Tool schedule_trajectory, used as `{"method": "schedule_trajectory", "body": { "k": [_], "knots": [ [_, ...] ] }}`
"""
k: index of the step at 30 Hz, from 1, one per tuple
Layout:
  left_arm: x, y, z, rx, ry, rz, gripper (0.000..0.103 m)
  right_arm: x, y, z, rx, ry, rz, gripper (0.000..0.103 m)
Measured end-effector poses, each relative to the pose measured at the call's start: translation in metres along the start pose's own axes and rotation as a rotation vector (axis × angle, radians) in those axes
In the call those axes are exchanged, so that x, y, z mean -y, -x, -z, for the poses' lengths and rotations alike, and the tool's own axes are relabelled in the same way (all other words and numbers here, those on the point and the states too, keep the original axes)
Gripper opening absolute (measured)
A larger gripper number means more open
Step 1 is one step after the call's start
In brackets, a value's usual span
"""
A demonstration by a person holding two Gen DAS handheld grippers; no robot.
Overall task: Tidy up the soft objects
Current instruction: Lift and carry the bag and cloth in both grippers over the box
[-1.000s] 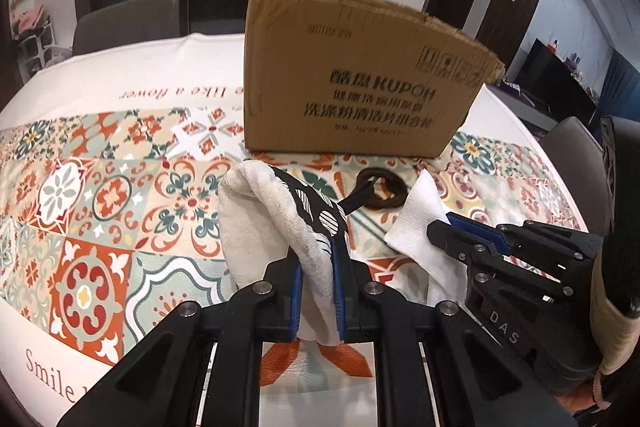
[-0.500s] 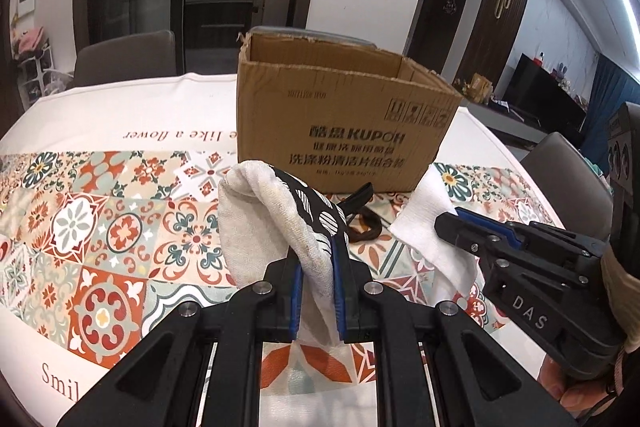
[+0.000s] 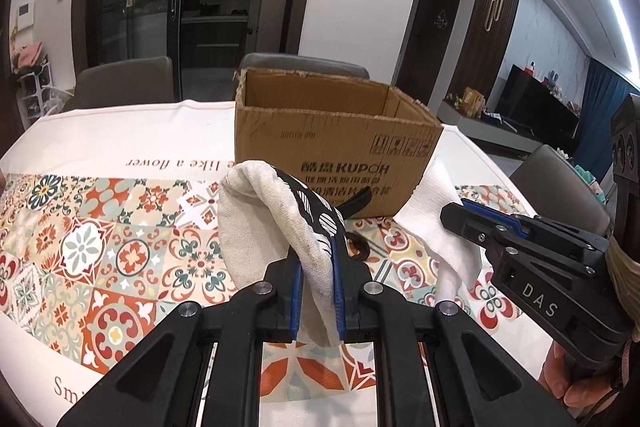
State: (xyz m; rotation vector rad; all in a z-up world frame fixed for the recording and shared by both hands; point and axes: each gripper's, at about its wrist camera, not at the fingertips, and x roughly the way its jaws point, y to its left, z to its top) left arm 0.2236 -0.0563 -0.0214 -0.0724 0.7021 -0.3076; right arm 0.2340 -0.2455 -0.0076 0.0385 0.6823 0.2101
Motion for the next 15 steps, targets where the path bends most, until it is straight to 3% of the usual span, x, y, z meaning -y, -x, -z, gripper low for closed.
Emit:
{"method": "schedule_trajectory", "body": {
  "k": [15],
  "knots": [
    [0.001, 0.023, -0.041, 0.104, -0.033, 0.035, 0.014, -0.007, 0.03, -0.039, 0.123, 0.002, 0.016, 0.01]
  ]
}}
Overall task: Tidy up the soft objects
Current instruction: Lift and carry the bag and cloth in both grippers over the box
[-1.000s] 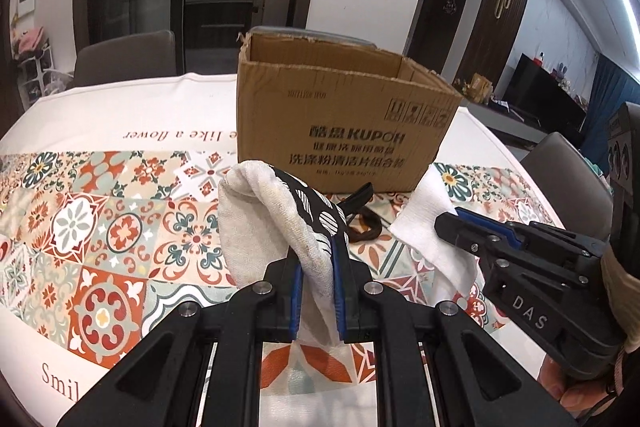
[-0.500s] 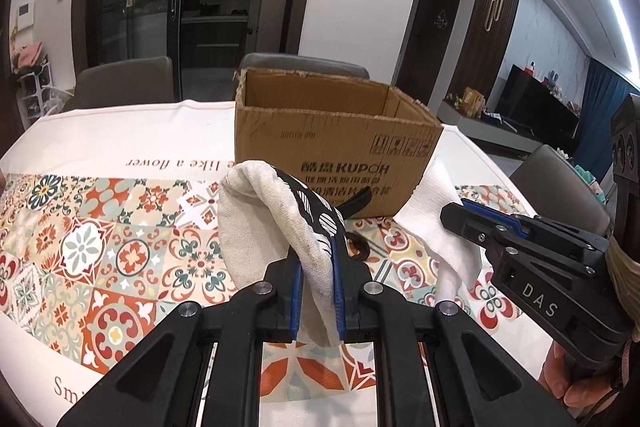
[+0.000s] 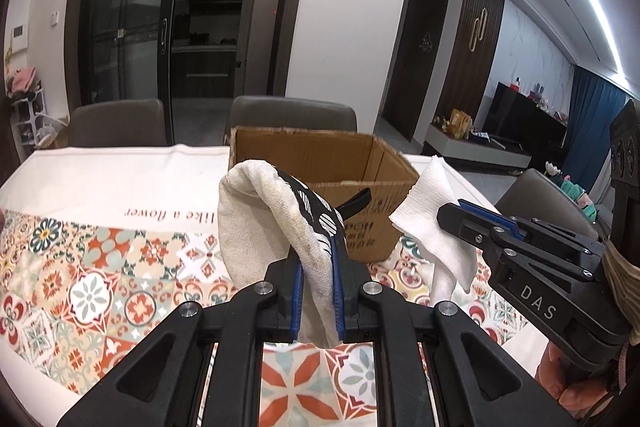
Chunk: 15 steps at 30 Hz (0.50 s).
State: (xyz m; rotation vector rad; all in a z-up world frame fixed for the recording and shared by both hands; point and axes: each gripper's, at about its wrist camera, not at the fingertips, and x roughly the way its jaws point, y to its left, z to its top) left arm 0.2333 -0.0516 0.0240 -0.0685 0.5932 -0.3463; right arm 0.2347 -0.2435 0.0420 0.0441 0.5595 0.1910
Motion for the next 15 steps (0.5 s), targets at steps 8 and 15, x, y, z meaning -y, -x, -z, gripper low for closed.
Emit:
{"method": "schedule_trajectory", "body": {
  "k": [8, 15],
  "knots": [
    [-0.001, 0.002, -0.028, 0.05, -0.014, 0.023, 0.014, -0.002, 0.003, -0.028, 0.062, 0.006, 0.005, 0.01],
    [-0.002, -0.002, -0.056, 0.085, -0.033, 0.023, 0.014, -0.001, -0.004, -0.053, 0.094, 0.013, -0.002, 0.01]
  ]
}}
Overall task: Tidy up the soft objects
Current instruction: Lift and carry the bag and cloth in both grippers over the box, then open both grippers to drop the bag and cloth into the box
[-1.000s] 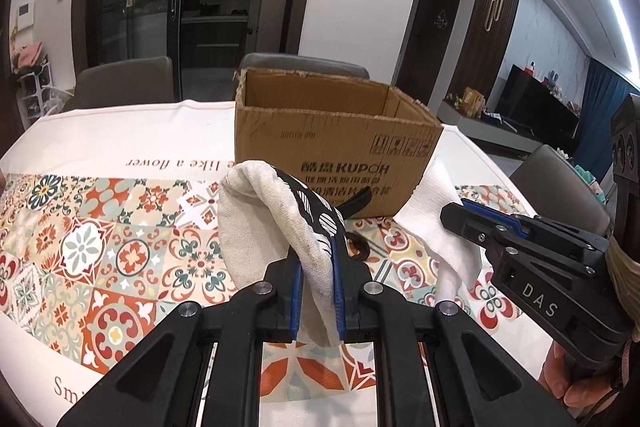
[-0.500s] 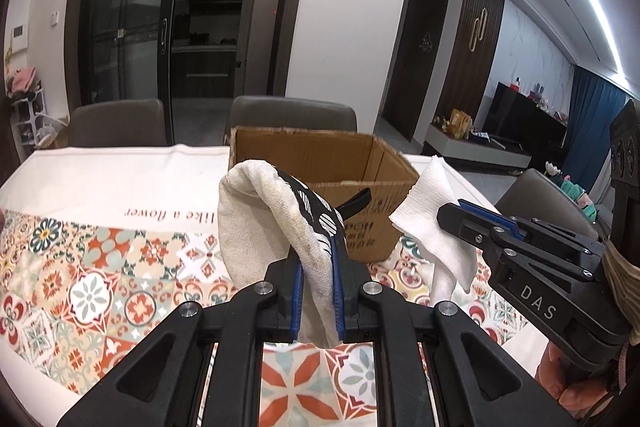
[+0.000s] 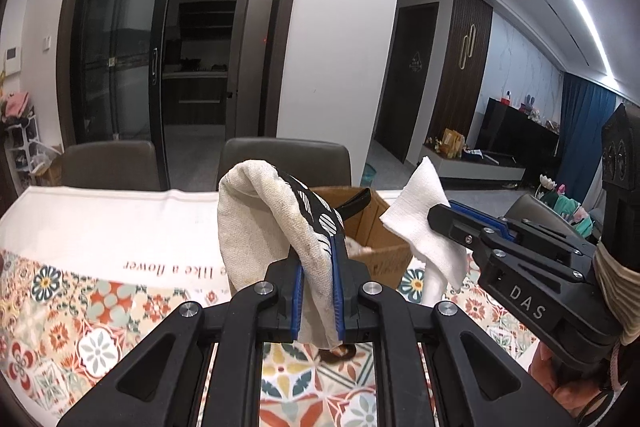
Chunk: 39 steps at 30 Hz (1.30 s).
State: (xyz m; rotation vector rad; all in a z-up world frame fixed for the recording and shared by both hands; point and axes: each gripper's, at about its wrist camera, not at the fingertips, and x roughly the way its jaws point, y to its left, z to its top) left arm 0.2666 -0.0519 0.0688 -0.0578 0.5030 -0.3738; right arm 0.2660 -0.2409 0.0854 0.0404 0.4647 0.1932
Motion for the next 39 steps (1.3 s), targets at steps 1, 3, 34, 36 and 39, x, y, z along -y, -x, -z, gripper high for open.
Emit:
{"method": "schedule_trajectory", "body": {
  "k": [1, 3, 34, 36, 39],
  "knots": [
    [0.0, -0.002, -0.003, 0.002, -0.005, 0.0, 0.014, 0.0, -0.002, -0.003, 0.002, 0.003, 0.001, 0.01],
    [-0.001, -0.006, -0.01, 0.004, -0.013, 0.005, 0.014, 0.002, -0.005, -0.009, 0.009, 0.008, 0.001, 0.01],
    [-0.014, -0.131, -0.057, -0.15, -0.009, 0.038, 0.014, 0.055, -0.141, -0.025, -0.128, -0.088, -0.015, 0.01],
    [-0.017, -0.141, -0.055, -0.176, -0.004, 0.047, 0.014, 0.059, -0.149, -0.021, -0.152, -0.099, -0.018, 0.01],
    [-0.018, -0.157, -0.054, -0.221, 0.017, 0.064, 0.014, 0.065, -0.16, -0.018, -0.178, -0.118, -0.016, 0.01]
  ]
}}
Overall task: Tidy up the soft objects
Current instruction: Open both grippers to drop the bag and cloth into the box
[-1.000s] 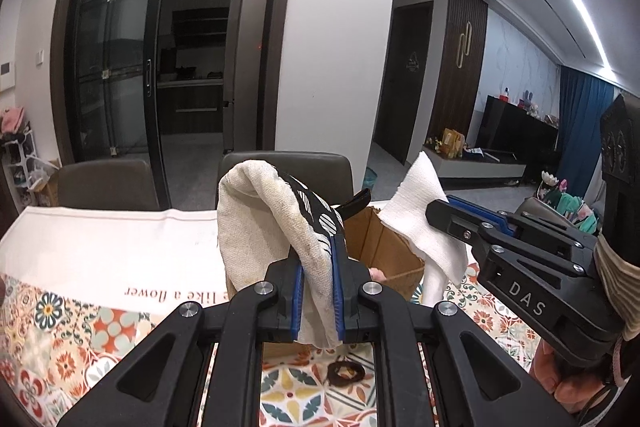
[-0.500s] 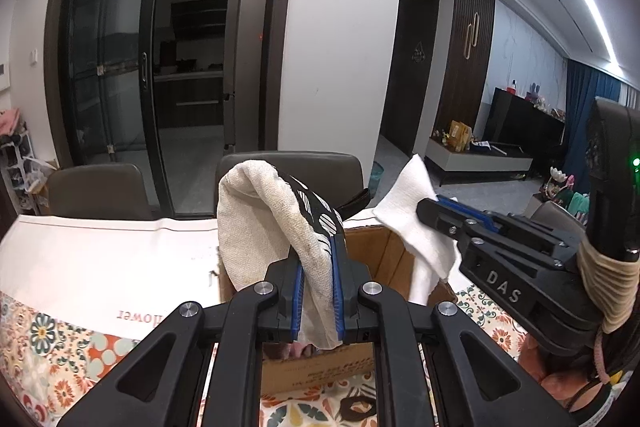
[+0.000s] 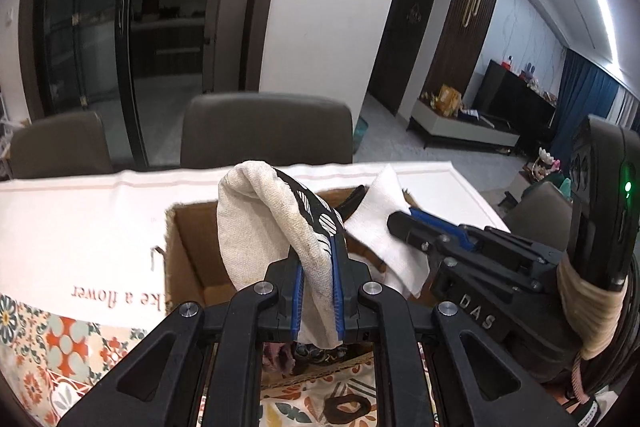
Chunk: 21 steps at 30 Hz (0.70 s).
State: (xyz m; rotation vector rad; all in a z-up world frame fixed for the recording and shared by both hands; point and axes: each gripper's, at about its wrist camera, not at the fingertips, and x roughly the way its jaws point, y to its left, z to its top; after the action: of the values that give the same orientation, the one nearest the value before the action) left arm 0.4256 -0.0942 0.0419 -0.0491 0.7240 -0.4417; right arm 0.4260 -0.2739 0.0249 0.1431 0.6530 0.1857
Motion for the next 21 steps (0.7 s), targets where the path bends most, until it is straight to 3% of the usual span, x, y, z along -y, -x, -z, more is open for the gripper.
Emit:
{"method": "schedule_trajectory", "body": {
  "k": [6, 9, 11, 13, 17, 21],
  "knots": [
    [0.004, -0.021, 0.006, -0.099, -0.008, 0.006, 0.014, 0.006, -0.02, 0.004, -0.086, 0.004, -0.002, 0.011],
    [0.006, -0.027, 0.011, -0.129, -0.016, -0.011, 0.02, 0.01, -0.027, 0.009, -0.129, 0.001, -0.004, 0.015],
    [0.007, -0.028, 0.011, -0.136, -0.013, -0.015, 0.037, 0.015, -0.028, 0.009, -0.139, -0.017, -0.003, 0.025],
    [0.007, -0.026, 0.011, -0.127, -0.014, -0.026, 0.047, 0.018, -0.026, 0.009, -0.131, -0.025, -0.003, 0.041],
    [0.008, -0.019, 0.012, -0.109, -0.028, -0.046, 0.049, 0.021, -0.013, 0.004, -0.093, -0.029, 0.045, 0.047],
    [0.008, -0.006, 0.013, -0.069, -0.031, -0.113, 0.055, 0.021, 0.004, 0.002, -0.061, -0.037, 0.112, 0.053]
  ]
}}
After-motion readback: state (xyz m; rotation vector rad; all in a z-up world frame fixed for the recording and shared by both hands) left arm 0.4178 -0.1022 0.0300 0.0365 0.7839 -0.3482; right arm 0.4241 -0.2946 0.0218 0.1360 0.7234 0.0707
